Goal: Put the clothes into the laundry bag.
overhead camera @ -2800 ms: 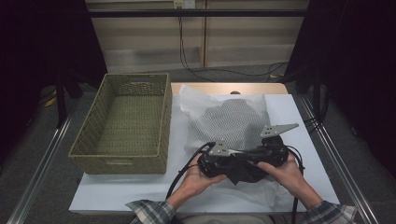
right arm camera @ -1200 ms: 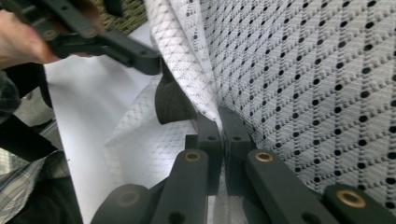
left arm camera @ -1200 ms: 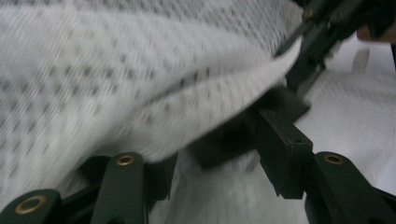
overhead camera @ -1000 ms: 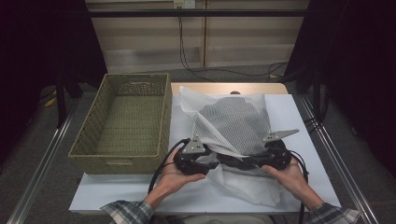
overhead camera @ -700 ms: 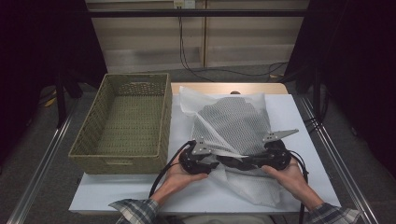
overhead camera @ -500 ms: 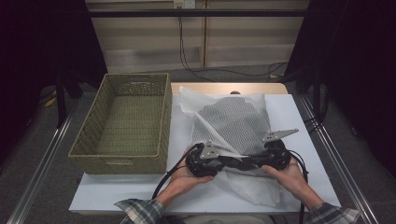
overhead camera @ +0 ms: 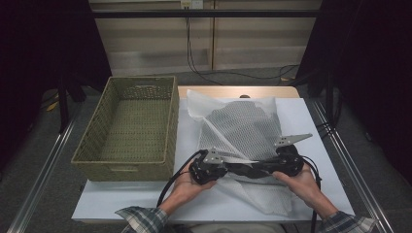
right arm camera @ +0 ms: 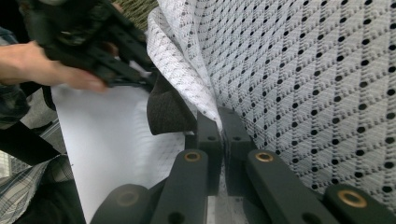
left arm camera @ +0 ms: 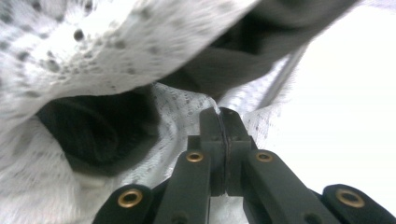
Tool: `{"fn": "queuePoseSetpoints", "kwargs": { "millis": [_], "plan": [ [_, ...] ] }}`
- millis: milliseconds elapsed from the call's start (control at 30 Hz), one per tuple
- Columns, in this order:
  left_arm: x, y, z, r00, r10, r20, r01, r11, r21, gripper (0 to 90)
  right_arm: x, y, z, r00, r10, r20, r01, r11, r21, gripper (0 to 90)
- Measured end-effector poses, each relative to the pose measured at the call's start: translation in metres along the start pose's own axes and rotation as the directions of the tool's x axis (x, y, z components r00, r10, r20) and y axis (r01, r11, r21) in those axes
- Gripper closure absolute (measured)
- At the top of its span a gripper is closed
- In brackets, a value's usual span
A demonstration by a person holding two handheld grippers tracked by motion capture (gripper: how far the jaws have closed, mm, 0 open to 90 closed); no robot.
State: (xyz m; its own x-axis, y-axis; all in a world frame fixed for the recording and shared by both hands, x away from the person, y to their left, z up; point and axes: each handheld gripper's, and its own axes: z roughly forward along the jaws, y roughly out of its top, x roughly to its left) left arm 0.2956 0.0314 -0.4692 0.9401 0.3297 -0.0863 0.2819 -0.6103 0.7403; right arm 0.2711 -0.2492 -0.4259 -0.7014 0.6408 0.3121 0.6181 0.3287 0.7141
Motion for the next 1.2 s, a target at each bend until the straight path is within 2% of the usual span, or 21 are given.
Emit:
{"fn": "queuePoseSetpoints", "kwargs": {
  "millis": [33, 67, 100, 167, 233, 267, 367, 500, 533, 667, 700, 767, 800, 867, 933, 967, 1000, 1067, 1133, 1167, 1200],
  "plan": [
    [-0.001, -0.003, -0.002, 0.9995, -0.028, 0.017, 0.029, 0.999, -0.033, 89.7, 0.0, 0.0, 0.0, 1.0, 0.0, 0.0, 0.0, 1.0, -0.002, 88.9],
    [-0.002, -0.005, -0.006, 0.9991, -0.028, 0.031, 0.029, 0.999, -0.035, 89.7, -0.001, 0.0, 0.0, 1.0, 0.004, -0.001, -0.004, 1.0, -0.004, 88.9],
    [-0.006, -0.005, -0.01, 0.9997, -0.006, 0.024, 0.006, 0.9999, -0.015, 89.7, -0.001, 0.0, 0.0, 1.0, 0.007, 0.0, -0.007, 1.0, -0.004, 88.9],
    [-0.012, -0.008, -0.017, 0.9992, 0.0, 0.041, 0.002, 0.9993, -0.038, 89.7, -0.001, 0.001, 0.0, 1.0, 0.005, 0.008, -0.005, 1.0, -0.007, 88.9],
    [-0.017, -0.011, -0.027, 0.9985, 0.015, 0.053, -0.014, 0.9998, -0.014, 89.7, -0.001, 0.001, -0.001, 1.0, 0.005, 0.007, -0.004, 1.0, -0.007, 88.9],
    [-0.02, -0.015, -0.03, 0.9981, 0.007, 0.061, -0.005, 0.9995, -0.031, 89.7, -0.001, 0.002, -0.001, 1.0, 0.003, 0.007, -0.003, 1.0, -0.007, 88.9],
    [-0.028, -0.026, -0.043, 0.998, 0.009, 0.063, -0.009, 1.0, 0.002, 89.7, 0.0, 0.002, -0.001, 0.9999, -0.002, 0.01, 0.003, 1.0, -0.01, 88.9],
    [-0.029, -0.039, -0.057, 0.9976, 0.006, 0.069, -0.008, 0.9996, 0.027, 89.6, 0.0, 0.003, -0.001, 0.9999, 0.002, 0.011, -0.002, 1.0, -0.009, 88.9],
    [-0.03, -0.041, -0.058, 0.9974, -0.002, 0.071, 0.002, 0.9999, 0.011, 89.7, 0.001, 0.004, -0.001, 1.0, 0.001, 0.008, -0.001, 1.0, -0.008, 88.9],
    [-0.033, -0.042, -0.063, 0.9957, 0.011, 0.092, -0.008, 0.9994, -0.034, 87.8, 0.004, 0.006, -0.001, 1.0, -0.007, 0.003, 0.007, 1.0, -0.015, 89.0],
    [-0.033, -0.041, -0.065, 0.9959, -0.005, 0.09, 0.011, 0.9981, -0.06, 83.2, 0.004, 0.007, 0.0, 0.9999, -0.016, -0.003, 0.016, 1.0, -0.02, 89.0],
    [-0.03, -0.036, -0.067, 0.9966, -0.012, 0.082, 0.02, 0.9947, -0.1, 71.8, 0.006, 0.007, 0.001, 0.9998, -0.02, -0.007, 0.02, 1.0, -0.019, 89.0],
    [-0.029, -0.032, -0.068, 0.9967, -0.007, 0.081, 0.016, 0.9936, -0.112, 71.8, 0.007, 0.008, 0.001, 0.9998, -0.018, -0.008, 0.018, 1.0, -0.015, 89.0],
    [-0.028, -0.025, -0.064, 0.9964, -0.01, 0.084, 0.023, 0.9885, -0.149, 68.6, 0.008, 0.008, 0.002, 0.9997, -0.024, -0.01, 0.024, 1.0, -0.017, 89.0],
    [-0.025, -0.014, -0.059, 0.9974, -0.007, 0.071, 0.018, 0.986, -0.166, 61.0, 0.009, 0.009, 0.003, 0.9995, -0.028, -0.013, 0.028, 0.999, -0.016, 89.0],
    [-0.023, -0.009, -0.054, 0.9965, 0.001, 0.084, 0.013, 0.9841, -0.177, 60.7, 0.009, 0.01, 0.004, 0.9995, -0.028, -0.014, 0.028, 0.999, -0.017, 89.0],
    [-0.021, -0.003, -0.048, 0.9965, 0.002, 0.084, 0.013, 0.9839, -0.178, 59.3, 0.01, 0.011, 0.004, 0.9994, -0.031, -0.017, 0.031, 0.999, -0.016, 89.0],
    [-0.016, 0.007, -0.034, 0.9977, -0.001, 0.067, 0.011, 0.9887, -0.149, 50.4, 0.011, 0.011, 0.005, 0.9992, -0.035, -0.02, 0.035, 0.999, -0.016, 89.0],
    [-0.009, 0.012, -0.019, 0.9996, -0.005, 0.027, 0.008, 0.9916, -0.129, 43.7, 0.011, 0.011, 0.005, 0.9992, -0.034, -0.021, 0.033, 0.999, -0.017, 89.0],
    [-0.006, 0.014, -0.013, 0.9997, -0.01, 0.024, 0.013, 0.992, -0.126, 41.7, 0.012, 0.011, 0.004, 0.9991, -0.036, -0.023, 0.036, 0.999, -0.018, 89.0],
    [-0.004, 0.016, -0.007, 0.999, -0.021, 0.039, 0.026, 0.9917, -0.126, 40.5, 0.012, 0.011, 0.004, 0.999, -0.037, -0.025, 0.036, 0.999, -0.021, 88.9]
  ]
}}
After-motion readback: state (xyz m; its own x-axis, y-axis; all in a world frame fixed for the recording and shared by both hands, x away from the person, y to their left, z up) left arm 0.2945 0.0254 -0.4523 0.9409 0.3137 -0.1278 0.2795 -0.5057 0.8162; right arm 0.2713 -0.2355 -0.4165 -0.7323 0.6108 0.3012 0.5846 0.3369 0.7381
